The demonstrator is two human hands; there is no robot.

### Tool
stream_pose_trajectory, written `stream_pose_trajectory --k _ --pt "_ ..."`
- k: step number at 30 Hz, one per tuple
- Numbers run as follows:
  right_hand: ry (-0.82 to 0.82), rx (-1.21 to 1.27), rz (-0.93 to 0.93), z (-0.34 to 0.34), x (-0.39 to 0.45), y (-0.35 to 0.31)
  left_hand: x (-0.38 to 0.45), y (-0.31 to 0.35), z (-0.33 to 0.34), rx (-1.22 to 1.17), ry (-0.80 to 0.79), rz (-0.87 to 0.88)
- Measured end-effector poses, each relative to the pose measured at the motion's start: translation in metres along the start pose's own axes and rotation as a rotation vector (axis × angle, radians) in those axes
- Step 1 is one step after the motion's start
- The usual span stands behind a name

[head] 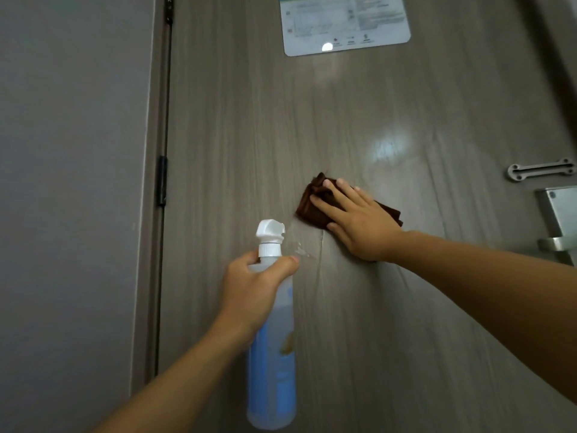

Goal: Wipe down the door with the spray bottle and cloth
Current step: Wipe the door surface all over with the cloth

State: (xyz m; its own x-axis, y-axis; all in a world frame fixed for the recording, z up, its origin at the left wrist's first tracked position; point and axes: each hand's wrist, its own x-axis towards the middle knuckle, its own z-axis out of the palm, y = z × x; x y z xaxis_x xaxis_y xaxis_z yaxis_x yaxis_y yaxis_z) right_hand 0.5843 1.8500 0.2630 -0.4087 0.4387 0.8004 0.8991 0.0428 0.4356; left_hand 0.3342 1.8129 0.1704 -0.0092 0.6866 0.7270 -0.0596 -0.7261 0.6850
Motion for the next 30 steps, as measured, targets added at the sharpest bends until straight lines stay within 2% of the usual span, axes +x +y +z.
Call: stream_pose_trajectory --k 3,7,18,21,26,30 --pt "-0.071 -0.049 -0.051 -0.015 0.012 0.016 -0.003 -0.005 0.009 0.008 -0.018 -0.012" --pt "-0.123 -0.029 0.099 -0.038 0.042 0.032 -0.01 -0.007 0.015 0.018 -0.031 -0.024" --pt "0.064 0.04 0.186 -0.009 0.019 0.012 -0.021 -0.017 0.015 -0.021 -0.013 -0.04" --pt "0.103 0.048 0.232 0.004 0.008 -0.014 -0.022 -0.012 0.012 -0.015 0.007 -0.04" --pt "0.168 0.027 0.049 0.043 -0.025 -0.077 -0.024 -0.003 0.008 -0.019 0.052 -0.022" --pt "0.12 -0.036 -0.151 0.06 -0.049 -0.084 -0.027 -0.001 0.0 -0.007 0.048 -0.008"
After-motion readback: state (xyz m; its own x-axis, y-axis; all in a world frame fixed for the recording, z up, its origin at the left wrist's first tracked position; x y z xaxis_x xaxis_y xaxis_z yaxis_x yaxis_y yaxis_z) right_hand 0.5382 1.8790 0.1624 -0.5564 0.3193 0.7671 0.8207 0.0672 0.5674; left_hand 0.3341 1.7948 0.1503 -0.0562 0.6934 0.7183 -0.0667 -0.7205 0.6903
